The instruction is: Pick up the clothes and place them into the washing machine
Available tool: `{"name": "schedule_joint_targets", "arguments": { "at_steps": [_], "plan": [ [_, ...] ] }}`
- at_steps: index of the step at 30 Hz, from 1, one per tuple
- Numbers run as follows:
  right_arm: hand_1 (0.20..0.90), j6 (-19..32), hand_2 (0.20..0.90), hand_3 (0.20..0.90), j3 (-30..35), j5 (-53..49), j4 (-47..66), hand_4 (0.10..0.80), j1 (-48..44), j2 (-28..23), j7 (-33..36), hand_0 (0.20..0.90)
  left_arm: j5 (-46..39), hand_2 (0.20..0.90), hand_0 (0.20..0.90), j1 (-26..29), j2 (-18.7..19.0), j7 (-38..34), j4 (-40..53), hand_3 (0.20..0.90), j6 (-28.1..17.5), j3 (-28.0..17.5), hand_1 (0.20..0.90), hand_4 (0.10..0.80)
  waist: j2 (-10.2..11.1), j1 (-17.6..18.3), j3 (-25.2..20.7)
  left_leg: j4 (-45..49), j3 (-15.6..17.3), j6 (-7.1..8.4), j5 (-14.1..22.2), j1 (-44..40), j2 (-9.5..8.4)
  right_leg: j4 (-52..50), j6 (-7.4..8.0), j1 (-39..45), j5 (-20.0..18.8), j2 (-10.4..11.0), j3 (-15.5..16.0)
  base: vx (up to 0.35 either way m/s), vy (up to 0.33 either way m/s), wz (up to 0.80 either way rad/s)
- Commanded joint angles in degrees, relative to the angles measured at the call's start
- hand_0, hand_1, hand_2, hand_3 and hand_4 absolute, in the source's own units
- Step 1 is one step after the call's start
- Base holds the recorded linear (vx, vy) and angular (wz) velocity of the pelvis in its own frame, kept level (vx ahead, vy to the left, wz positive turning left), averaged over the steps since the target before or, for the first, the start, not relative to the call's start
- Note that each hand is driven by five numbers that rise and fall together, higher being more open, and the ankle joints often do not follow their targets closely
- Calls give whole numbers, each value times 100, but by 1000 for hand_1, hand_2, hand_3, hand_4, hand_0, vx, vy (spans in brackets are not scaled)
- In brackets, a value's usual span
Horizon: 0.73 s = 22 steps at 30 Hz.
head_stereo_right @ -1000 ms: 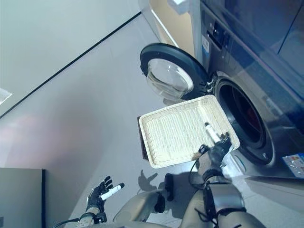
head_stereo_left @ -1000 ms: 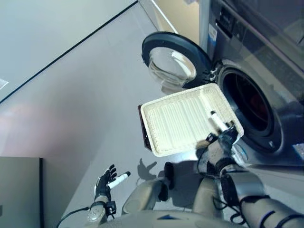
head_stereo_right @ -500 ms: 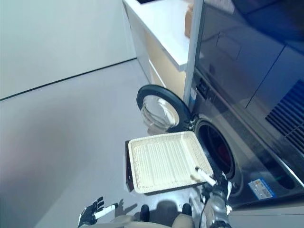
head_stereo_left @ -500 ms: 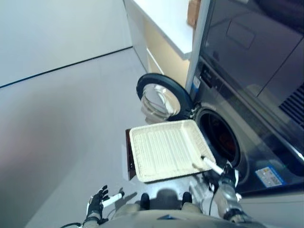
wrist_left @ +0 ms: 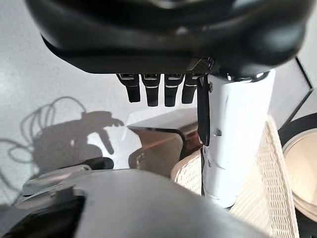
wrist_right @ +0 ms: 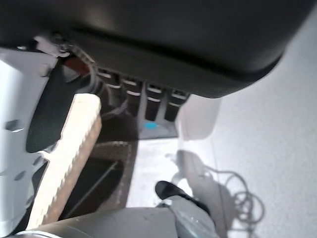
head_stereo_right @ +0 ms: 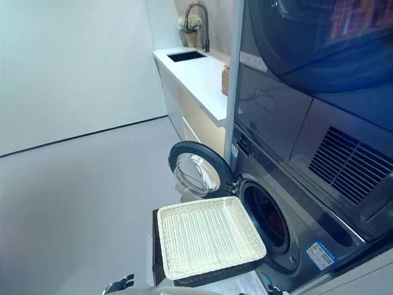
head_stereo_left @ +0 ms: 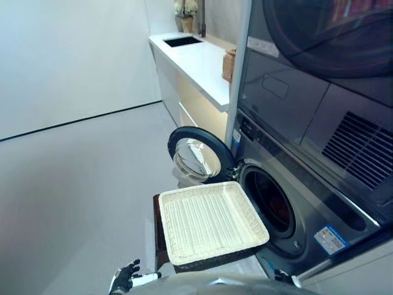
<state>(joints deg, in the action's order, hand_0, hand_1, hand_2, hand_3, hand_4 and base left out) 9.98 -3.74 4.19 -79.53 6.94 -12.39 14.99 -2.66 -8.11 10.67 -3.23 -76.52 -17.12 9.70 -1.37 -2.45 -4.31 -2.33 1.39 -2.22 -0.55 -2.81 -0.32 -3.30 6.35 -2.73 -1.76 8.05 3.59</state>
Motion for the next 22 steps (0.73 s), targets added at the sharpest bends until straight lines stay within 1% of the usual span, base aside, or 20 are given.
{"name": "schedule_joint_targets", "arguments": {
  "at_steps": [1,4,12,22],
  "plan": [
    [900,-265,900,900,69,305,-572,800,156,-99,-71,900,480,900,900,150,-117,194,-325,900,20,-40,900,800,148,58,-207,90,57,454,-137,190,136,187,-36,407,75,-103,52,44,-11,9],
    [900,-246,900,900,179,178,-508,800,103,-141,-18,900,536,900,900,225,-107,218,-307,900,80,41,900,800,167,85,-270,107,52,448,-97,138,152,164,-44,455,117,-121,40,18,-8,-1],
    [900,-209,900,900,68,36,-198,800,-154,-148,10,900,553,900,900,307,-105,158,-259,900,164,162,900,800,185,81,-319,131,61,448,-55,61,194,137,-68,502,182,-172,10,3,-5,-1],
    [900,-311,900,900,39,67,-342,800,-417,-214,34,900,468,900,900,324,-161,170,-311,900,285,95,900,800,146,30,-381,126,25,447,-43,57,219,174,-76,528,206,-189,20,0,0,0]
  ]
}}
